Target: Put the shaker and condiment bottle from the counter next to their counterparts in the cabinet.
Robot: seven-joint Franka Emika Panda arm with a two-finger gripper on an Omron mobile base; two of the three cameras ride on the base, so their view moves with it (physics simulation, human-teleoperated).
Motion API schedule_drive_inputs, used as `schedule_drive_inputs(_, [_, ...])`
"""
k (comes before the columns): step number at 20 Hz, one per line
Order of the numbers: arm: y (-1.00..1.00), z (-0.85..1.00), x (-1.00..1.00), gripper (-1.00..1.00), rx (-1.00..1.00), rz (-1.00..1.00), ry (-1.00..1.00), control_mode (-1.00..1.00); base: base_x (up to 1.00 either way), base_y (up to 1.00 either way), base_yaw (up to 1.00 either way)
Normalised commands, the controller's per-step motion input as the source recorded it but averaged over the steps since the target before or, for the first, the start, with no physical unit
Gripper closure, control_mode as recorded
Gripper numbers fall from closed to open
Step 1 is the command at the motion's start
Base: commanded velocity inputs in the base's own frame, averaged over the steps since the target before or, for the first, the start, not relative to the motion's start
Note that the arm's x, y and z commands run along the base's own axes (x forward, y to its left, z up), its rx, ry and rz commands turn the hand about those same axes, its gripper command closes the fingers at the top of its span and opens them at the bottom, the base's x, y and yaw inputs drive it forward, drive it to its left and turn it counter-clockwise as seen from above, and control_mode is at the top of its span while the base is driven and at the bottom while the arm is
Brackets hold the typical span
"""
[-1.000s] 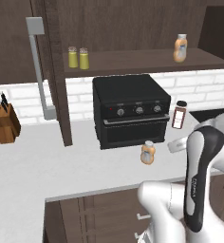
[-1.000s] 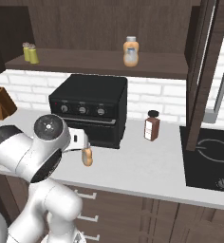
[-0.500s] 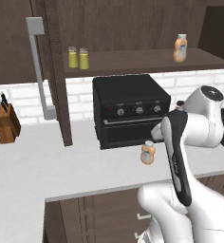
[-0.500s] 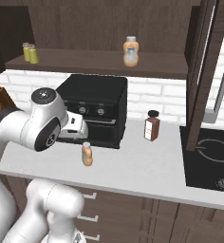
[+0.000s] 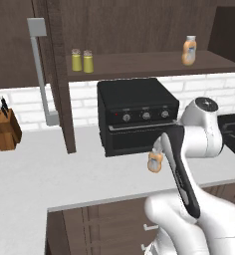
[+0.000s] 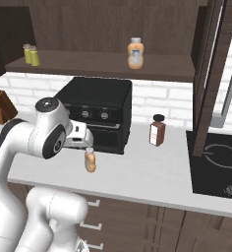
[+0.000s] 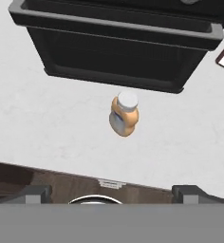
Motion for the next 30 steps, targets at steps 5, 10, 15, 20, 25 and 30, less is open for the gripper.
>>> schedule_drive_inputs(5, [0.0, -0.39, 0.11, -1.0, 0.0, 0.0, 0.0, -1.0, 0.0, 0.0, 0.0])
schedule_drive_inputs(10, [-0.03, -0.24, 0.21, -1.0, 0.0, 0.0, 0.0, -1.0, 0.0, 0.0, 0.0])
schedule_drive_inputs(15, [-0.19, -0.09, 0.44, -1.0, 0.0, 0.0, 0.0, -1.0, 0.0, 0.0, 0.0])
schedule_drive_inputs(20, [-0.2, -0.01, 0.42, -1.0, 0.0, 0.0, 0.0, -1.0, 0.0, 0.0, 0.0])
schedule_drive_inputs(25, [-0.01, -0.31, 0.11, -1.0, 0.0, 0.0, 0.04, -1.0, 0.0, 0.0, 0.0])
schedule_drive_inputs(30, [0.0, -0.42, 0.0, -1.0, 0.0, 0.0, 0.1, -1.0, 0.0, 0.0, 0.0])
